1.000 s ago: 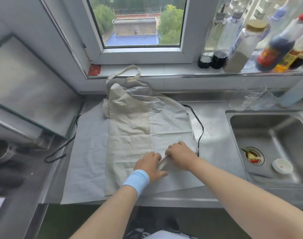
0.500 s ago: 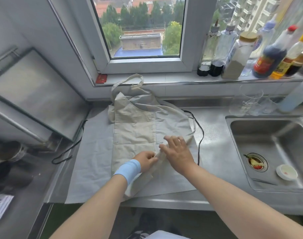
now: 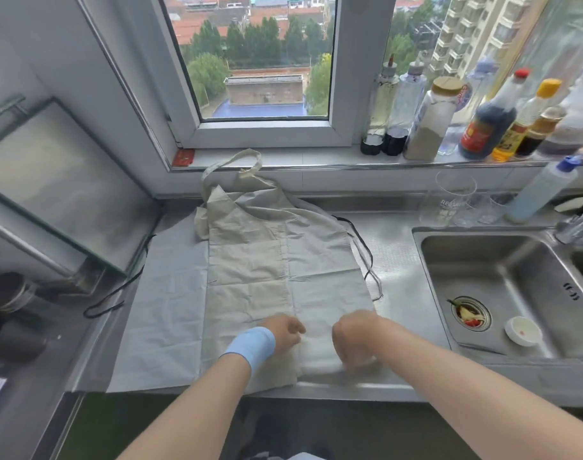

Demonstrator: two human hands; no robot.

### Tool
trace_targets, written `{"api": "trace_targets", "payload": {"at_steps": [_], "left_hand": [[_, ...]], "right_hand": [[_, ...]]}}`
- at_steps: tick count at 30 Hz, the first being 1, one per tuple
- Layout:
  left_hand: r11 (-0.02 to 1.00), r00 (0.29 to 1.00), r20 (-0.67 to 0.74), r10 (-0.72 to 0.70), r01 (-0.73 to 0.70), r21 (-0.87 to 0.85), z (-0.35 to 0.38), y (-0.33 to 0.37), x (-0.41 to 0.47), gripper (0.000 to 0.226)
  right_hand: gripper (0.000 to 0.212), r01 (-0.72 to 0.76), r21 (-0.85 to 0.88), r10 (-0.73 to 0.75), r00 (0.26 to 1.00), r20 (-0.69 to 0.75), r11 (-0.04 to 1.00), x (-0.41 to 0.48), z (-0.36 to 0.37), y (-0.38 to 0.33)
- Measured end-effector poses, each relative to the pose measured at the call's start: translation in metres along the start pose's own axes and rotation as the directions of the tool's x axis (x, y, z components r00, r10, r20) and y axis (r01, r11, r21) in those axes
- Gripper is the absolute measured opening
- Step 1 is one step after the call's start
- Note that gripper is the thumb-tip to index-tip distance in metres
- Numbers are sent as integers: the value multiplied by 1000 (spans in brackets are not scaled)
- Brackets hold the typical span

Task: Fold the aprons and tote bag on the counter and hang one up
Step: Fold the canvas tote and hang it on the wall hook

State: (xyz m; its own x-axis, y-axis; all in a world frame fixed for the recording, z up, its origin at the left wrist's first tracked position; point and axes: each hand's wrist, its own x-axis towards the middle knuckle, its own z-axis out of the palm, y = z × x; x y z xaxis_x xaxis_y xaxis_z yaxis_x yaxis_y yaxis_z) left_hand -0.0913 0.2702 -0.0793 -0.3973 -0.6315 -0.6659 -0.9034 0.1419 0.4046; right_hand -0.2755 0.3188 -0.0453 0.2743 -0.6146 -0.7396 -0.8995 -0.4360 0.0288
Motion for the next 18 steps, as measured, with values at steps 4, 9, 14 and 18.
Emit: {"api": "trace_targets", "payload": {"at_steps": [4, 9, 14, 18], "left_hand": [[985, 955, -281, 93, -46, 169, 12, -8, -3, 30], [916, 992, -124, 8, 43, 400, 38, -25, -10, 93], [919, 987, -157, 21, 43, 393, 31, -13, -5, 87], [940, 976, -211, 51, 25, 341, 25, 10, 8, 61]], "right_hand": [[34, -69, 370, 131, 981, -145, 926, 3, 23, 2], [23, -47, 582, 312, 877, -365, 812, 24, 58, -1], [48, -190, 680, 557, 742, -373, 708, 25, 83, 1], [77, -365, 848, 788, 608, -96, 385, 18, 88, 7]]}}
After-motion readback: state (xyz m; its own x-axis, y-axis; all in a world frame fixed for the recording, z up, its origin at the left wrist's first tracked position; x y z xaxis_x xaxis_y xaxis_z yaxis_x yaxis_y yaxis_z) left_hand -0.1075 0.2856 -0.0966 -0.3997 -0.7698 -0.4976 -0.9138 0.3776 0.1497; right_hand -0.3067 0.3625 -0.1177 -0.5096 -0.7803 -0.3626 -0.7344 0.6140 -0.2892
